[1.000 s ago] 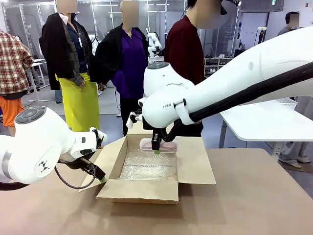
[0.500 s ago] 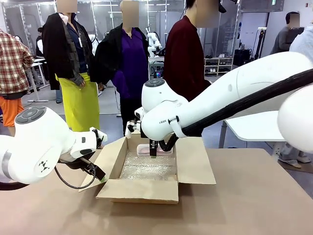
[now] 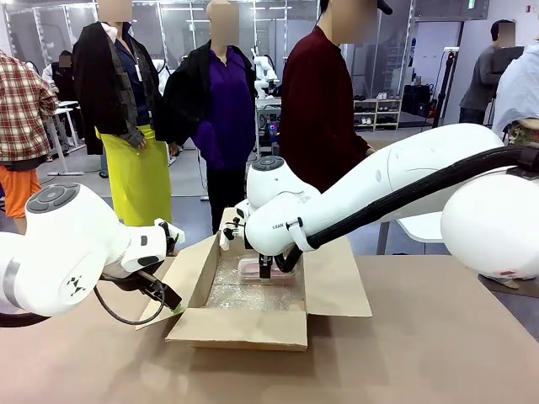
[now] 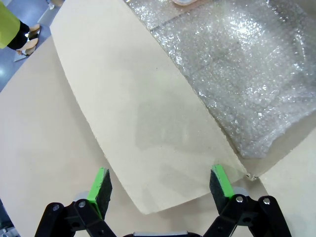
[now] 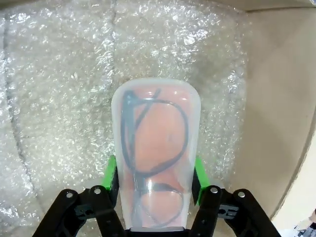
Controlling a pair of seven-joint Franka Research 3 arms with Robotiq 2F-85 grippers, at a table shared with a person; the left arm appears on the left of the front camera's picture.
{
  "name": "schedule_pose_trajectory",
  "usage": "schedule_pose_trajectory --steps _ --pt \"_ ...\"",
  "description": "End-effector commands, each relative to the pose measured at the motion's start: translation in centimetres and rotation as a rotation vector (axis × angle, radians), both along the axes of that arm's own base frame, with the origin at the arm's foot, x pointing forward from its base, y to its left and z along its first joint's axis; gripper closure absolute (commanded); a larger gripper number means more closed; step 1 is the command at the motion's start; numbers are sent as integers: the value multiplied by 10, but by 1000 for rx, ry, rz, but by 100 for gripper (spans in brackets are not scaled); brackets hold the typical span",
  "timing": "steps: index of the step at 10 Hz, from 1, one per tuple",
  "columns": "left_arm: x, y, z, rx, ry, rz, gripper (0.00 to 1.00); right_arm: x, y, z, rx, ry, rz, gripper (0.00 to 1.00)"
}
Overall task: Pack the glasses set securely to prepare it for shipping.
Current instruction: Place the Glasses case inside the Package Box, then put the Glasses case from the right side of the table into the Package Box.
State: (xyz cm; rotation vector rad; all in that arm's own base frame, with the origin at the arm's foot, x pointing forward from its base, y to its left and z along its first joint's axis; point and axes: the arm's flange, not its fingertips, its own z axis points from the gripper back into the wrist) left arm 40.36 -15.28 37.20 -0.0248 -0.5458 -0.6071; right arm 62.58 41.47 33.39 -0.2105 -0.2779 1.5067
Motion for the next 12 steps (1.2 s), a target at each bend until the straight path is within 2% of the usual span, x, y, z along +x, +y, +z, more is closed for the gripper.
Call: schedule_pose_trajectory --steps 1,4,5,6,12 --pt "0 1 0 -2 1 2 0 1 5 9 1 7 28 0" --pt "0 1 0 -2 1 2 0 -6 1 18 0 16 12 0" --pt "0 1 0 -2 1 2 0 -7 -7 22 -7 15 -30 2" --pt "0 1 0 -2 1 2 0 0 4 11 4 -6 2 2" --pt "0 1 0 -2 1 2 0 0 4 11 4 -6 2 2"
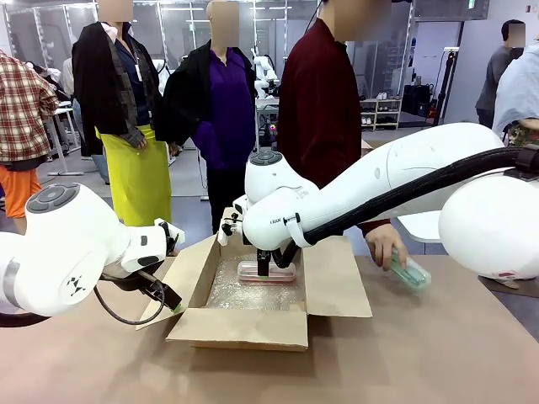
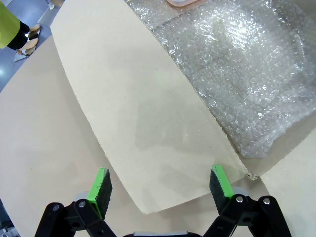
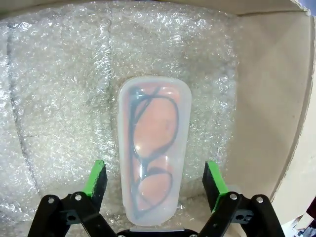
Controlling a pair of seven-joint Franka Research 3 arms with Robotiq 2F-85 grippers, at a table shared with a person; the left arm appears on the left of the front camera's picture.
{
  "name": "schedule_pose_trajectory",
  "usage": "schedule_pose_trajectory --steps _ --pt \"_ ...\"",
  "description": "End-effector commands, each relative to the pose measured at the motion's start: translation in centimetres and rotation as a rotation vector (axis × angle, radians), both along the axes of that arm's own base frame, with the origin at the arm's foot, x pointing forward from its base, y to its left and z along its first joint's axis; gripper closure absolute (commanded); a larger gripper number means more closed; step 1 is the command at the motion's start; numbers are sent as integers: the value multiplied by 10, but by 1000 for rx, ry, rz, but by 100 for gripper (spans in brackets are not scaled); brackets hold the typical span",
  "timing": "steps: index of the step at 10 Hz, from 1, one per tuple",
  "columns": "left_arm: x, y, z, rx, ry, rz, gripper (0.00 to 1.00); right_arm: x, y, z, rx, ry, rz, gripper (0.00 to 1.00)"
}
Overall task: Pack the glasses set securely to prepare it for shipping.
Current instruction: Put the Glasses case from the right side of the table into the Package Box.
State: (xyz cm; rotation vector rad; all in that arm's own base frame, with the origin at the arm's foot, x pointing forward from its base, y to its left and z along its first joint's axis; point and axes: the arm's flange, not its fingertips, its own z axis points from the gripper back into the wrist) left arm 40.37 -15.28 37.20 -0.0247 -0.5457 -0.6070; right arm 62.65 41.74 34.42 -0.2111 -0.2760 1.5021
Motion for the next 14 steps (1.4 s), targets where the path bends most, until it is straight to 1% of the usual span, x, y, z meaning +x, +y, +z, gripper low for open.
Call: schedule_pose_trajectory --steps 1,5,6,7,9,10,11,14 --pt "0 1 0 -2 1 2 0 -1 2 0 5 -7 7 2" --pt "0 1 0 -2 1 2 0 0 0 0 0 0 0 2" --pt "0 1 0 -2 1 2 0 -18 -1 27 4 60 4 2" --pt "0 1 0 -2 1 2 0 -35 -3 53 46 82 2 2" --pt "0 1 0 -2 1 2 0 -74 -9 93 58 72 -24 2" --pt "0 1 0 -2 1 2 0 -91 -16 105 40 88 -67 2" --pt "0 1 0 -2 1 2 0 -104 -32 116 35 85 -174 2" --pt "0 1 0 -2 1 2 0 -127 -102 142 172 72 -354 2"
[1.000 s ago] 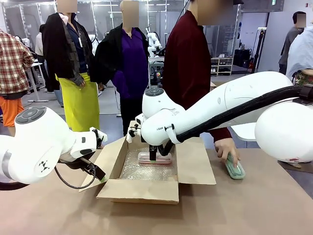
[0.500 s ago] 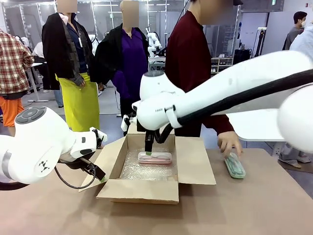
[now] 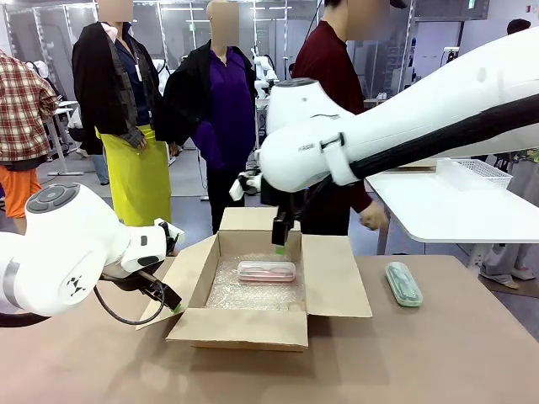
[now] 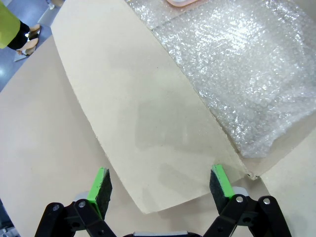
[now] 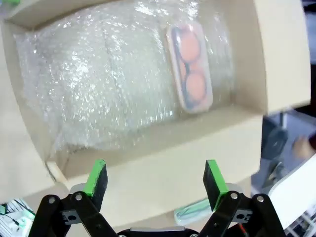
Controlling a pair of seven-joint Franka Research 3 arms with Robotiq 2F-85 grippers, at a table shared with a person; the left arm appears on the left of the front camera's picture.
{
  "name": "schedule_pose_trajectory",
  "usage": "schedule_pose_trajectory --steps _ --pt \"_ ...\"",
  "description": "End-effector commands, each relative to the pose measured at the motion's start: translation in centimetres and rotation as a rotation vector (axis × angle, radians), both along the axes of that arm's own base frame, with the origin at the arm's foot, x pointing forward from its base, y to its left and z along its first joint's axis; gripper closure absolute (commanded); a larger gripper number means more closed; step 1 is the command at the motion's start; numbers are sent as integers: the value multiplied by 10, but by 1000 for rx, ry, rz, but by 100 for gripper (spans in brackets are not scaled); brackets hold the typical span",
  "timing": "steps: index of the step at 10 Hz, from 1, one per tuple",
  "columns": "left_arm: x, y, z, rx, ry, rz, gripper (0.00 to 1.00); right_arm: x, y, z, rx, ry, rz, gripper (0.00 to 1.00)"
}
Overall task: Pack the glasses set securely to prepare it for shipping.
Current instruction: Put the Glasses case from the right side of the table into the Package Box.
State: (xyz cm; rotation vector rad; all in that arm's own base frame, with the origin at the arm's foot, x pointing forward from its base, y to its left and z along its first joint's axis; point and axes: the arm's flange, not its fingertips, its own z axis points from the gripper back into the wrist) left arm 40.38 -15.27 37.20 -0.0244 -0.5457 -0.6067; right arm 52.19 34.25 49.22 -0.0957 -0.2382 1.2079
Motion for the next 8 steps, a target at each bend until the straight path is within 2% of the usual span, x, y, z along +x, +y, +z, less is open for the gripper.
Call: schedule_pose_trajectory --steps 1,3,5,6,8 --pt "0 1 0 -2 1 2 0 -43 -49 1 100 -52 -117 2" --pt "0 1 0 -2 1 2 0 -91 -91 17 119 -122 -254 2" --pt "0 1 0 -2 1 2 0 -144 -143 38 210 -207 -397 2" --pt "0 1 0 -2 1 2 0 -165 -175 43 276 -185 -453 2" --pt "0 1 0 -2 1 2 0 -181 -228 48 380 -176 -583 2"
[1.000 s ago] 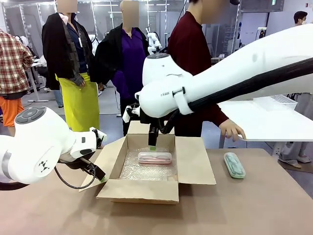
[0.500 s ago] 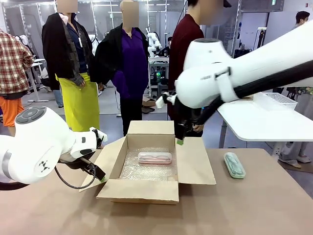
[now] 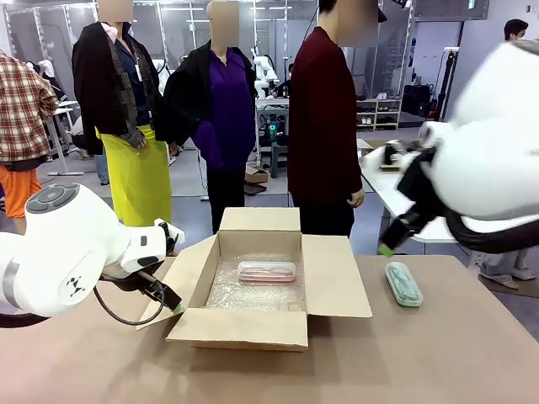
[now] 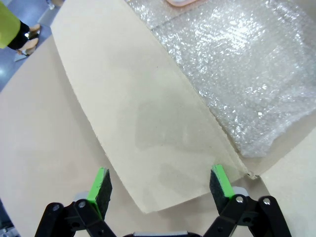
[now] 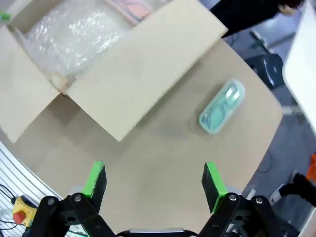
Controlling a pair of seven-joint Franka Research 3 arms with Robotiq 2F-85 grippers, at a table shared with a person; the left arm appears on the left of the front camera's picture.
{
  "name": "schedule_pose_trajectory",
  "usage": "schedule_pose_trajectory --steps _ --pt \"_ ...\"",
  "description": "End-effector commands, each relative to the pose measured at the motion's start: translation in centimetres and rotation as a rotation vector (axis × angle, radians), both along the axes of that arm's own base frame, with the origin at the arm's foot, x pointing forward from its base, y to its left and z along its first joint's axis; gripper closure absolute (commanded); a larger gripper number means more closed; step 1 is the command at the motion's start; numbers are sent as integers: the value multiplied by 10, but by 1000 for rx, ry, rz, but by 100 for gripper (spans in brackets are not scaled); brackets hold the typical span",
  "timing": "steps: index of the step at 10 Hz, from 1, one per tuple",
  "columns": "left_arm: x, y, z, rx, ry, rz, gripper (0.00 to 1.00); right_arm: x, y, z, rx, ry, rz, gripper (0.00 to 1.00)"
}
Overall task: Pack the glasses set securely to prepare it for shipping.
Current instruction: Put the Glasses case from the right side of the table into the Package Box.
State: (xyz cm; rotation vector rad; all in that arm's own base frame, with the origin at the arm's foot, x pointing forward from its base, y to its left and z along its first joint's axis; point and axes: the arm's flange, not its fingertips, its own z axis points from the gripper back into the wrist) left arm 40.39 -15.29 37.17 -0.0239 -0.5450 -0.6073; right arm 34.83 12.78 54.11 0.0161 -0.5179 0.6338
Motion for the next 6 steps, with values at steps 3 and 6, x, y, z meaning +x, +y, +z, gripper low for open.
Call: schedule_pose_trajectory --steps 3,6 --pt "0 1 0 -3 0 2 0 -12 -71 -10 179 49 -175 2" --pt "0 1 0 -3 0 2 0 0 -122 -33 305 105 -249 2"
